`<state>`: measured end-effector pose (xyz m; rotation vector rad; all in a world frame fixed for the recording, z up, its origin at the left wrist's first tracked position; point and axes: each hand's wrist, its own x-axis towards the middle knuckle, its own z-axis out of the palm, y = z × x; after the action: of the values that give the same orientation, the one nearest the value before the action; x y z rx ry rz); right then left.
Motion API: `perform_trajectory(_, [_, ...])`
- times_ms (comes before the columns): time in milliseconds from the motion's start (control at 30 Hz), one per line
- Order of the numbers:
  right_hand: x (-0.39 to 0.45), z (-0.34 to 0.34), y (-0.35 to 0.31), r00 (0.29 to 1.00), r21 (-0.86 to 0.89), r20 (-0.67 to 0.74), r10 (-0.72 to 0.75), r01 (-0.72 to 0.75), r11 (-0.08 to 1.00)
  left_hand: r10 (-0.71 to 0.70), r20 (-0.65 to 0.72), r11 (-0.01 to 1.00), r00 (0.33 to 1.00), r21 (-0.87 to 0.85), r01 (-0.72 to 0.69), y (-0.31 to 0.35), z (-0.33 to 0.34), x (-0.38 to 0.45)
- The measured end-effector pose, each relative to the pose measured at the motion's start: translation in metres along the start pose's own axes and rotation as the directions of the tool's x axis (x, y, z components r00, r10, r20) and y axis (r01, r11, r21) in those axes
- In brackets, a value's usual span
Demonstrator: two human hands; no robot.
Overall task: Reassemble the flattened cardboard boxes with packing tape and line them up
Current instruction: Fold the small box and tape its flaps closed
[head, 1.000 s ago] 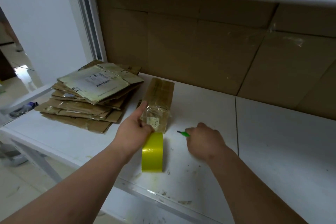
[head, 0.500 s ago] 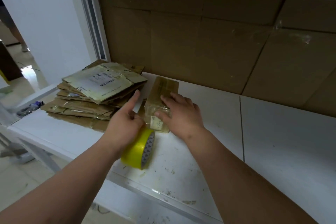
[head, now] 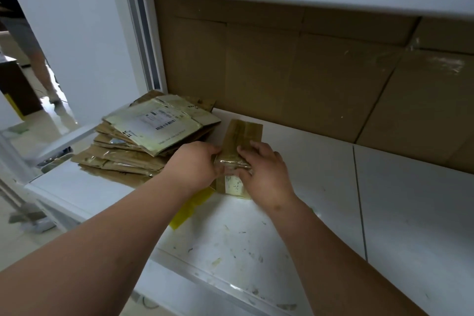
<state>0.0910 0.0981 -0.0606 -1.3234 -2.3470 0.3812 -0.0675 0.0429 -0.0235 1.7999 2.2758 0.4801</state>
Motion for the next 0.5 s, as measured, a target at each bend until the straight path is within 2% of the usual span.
perform_trajectory(100, [-0.003, 0.002, -0.001, 1.0, 0.015, 0.0, -0.023, 0.023, 1.0, 0.018, -0.107, 0.999, 0.994, 0.044, -0.013, -0.003, 0.006, 0.002])
perform_trajectory(233, [-0.006, -0.005, 0.003, 0.995, -0.023, 0.092, 0.024, -0.022, 0.999, 0.004, -0.182, 1.0, 0.983, -0.016, -0.007, -0.002, 0.014, -0.001])
perform_trajectory(400, [-0.006, 0.0, -0.004, 0.999, -0.032, -0.029, 0.027, -0.028, 0.999, -0.015, -0.147, 0.993, 0.989, -0.121, -0.003, 0.004, 0.012, -0.005])
perform_trajectory(500, [-0.004, -0.001, -0.007, 1.0, -0.037, -0.005, 0.025, -0.025, 0.999, -0.014, -0.125, 0.991, 0.992, -0.133, -0.003, 0.0, 0.007, -0.004])
